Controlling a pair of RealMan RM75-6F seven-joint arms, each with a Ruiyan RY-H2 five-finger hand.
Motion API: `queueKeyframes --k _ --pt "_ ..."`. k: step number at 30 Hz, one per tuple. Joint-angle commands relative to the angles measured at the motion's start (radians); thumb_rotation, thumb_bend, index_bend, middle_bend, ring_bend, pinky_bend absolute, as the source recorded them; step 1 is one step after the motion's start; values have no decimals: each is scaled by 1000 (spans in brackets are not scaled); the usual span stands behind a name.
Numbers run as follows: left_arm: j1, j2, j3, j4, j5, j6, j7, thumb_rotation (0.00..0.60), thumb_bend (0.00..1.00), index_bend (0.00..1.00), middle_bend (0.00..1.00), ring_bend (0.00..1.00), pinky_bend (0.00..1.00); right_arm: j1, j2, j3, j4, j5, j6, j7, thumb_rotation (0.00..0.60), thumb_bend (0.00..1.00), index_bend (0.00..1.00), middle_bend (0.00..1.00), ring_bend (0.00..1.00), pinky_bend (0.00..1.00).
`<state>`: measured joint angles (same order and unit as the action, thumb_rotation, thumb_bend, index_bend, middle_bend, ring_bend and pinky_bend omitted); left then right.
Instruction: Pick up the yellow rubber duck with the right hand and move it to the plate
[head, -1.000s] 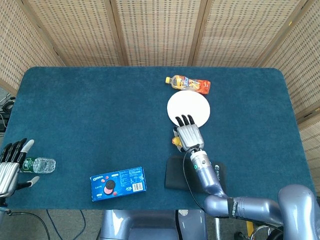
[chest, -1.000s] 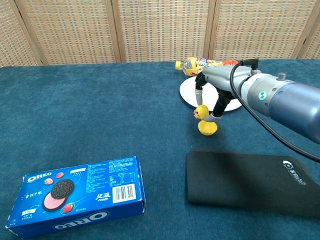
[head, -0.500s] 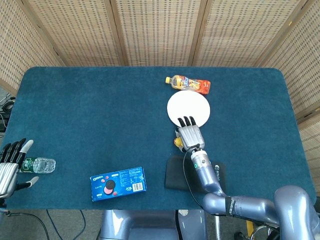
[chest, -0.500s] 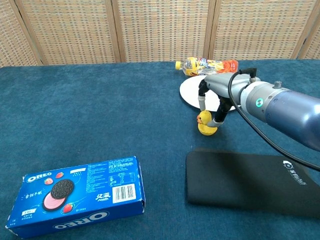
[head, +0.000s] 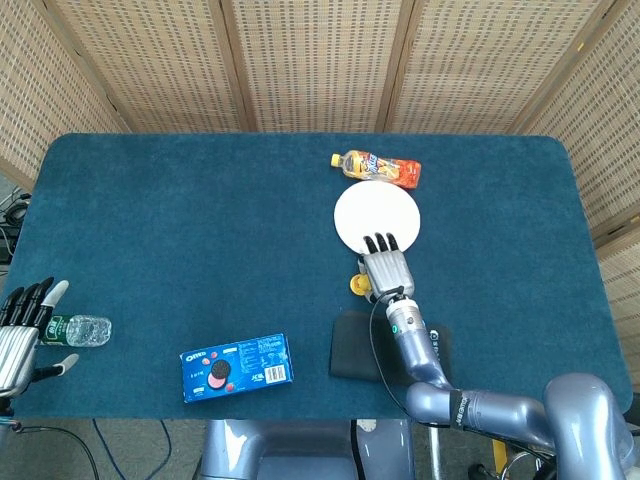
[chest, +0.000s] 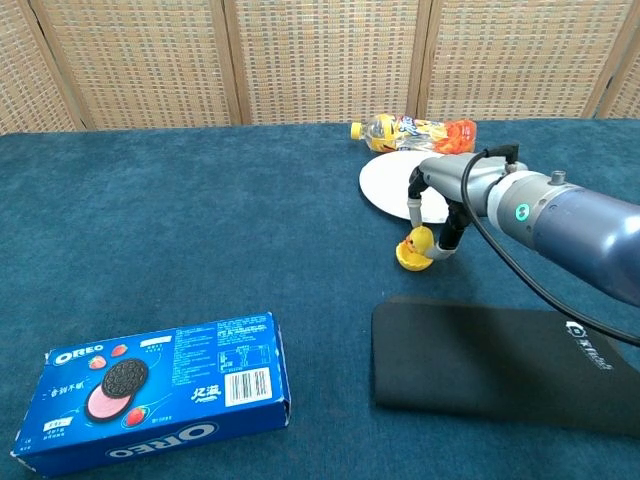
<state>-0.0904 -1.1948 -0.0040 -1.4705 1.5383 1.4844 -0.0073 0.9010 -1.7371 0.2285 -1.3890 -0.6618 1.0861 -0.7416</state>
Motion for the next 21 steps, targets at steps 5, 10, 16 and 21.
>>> queueKeyframes --k 5,10,16,21 --pt "0 2 0 -1 -1 -2 -4 600 126 0 0 0 0 -4 3 2 -8 -17 5 2 600 186 454 50 0 5" --pt "0 3 1 -2 0 -3 -6 600 126 0 0 0 0 -9 11 2 -20 -30 11 5 600 157 430 33 0 5" --pt "2 5 1 -4 3 2 -9 600 128 0 0 0 0 -15 17 0 -33 -36 17 0 600 151 424 32 0 5" --pt "4 7 0 -6 5 7 -10 600 127 0 0 0 0 -24 28 -1 -40 -46 32 -3 600 151 374 6 0 0"
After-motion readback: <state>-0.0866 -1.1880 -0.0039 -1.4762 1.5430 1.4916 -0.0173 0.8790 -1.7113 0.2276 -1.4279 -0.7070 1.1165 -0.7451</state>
